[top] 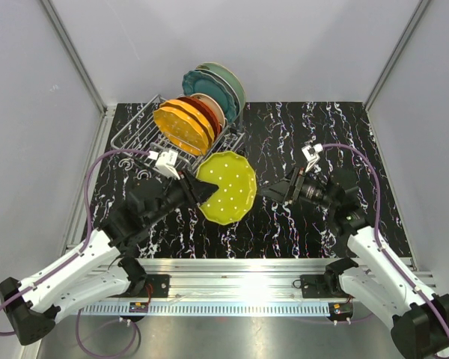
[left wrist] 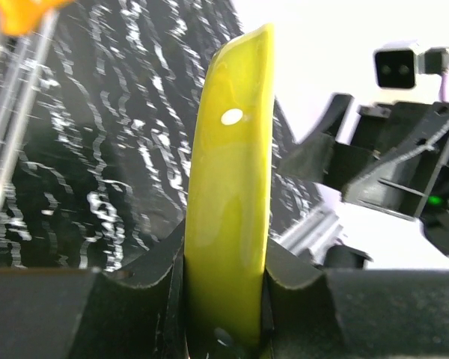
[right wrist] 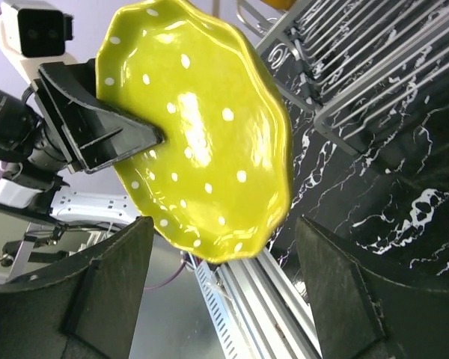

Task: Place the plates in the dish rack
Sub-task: Pass the plate from the right arm to the left, then pass the plate from the left arm to the right

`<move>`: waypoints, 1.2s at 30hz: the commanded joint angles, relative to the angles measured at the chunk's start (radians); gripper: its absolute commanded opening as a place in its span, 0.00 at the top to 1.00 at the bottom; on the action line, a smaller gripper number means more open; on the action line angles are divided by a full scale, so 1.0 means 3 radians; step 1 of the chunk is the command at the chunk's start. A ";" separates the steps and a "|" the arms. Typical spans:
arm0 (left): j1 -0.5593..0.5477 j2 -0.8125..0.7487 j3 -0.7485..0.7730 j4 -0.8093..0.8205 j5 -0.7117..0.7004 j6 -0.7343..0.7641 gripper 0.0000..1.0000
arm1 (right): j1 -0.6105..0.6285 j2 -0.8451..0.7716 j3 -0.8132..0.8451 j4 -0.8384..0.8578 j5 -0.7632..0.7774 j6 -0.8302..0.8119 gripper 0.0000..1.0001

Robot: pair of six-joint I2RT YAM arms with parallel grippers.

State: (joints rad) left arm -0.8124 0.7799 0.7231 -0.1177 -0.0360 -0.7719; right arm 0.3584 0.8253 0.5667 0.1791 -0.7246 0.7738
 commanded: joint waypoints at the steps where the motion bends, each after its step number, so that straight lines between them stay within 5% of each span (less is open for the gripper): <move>1: 0.0003 -0.0104 0.0290 0.0770 0.0411 -0.0254 1.00 | 0.0043 0.0025 0.0167 0.0221 -0.0254 -0.0094 0.17; 18: 0.0003 -0.0059 0.0397 0.1031 0.0754 -0.0311 1.00 | 0.0227 0.0230 0.0274 0.0624 -0.0366 -0.0028 0.15; 30: 0.0197 0.0039 0.0663 0.0602 0.0831 -0.0168 1.00 | 0.0273 0.0281 0.0218 0.2163 -0.0995 0.0969 0.32; 36: 0.0315 0.0039 0.0668 0.0622 0.0892 -0.0198 0.99 | 0.0273 0.0245 0.0274 0.2190 -0.0995 0.1071 0.45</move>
State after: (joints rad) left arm -0.7471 0.7940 0.8654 -0.0586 0.2676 -0.8295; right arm 0.4263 0.9237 0.6022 0.7147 -0.9379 1.0382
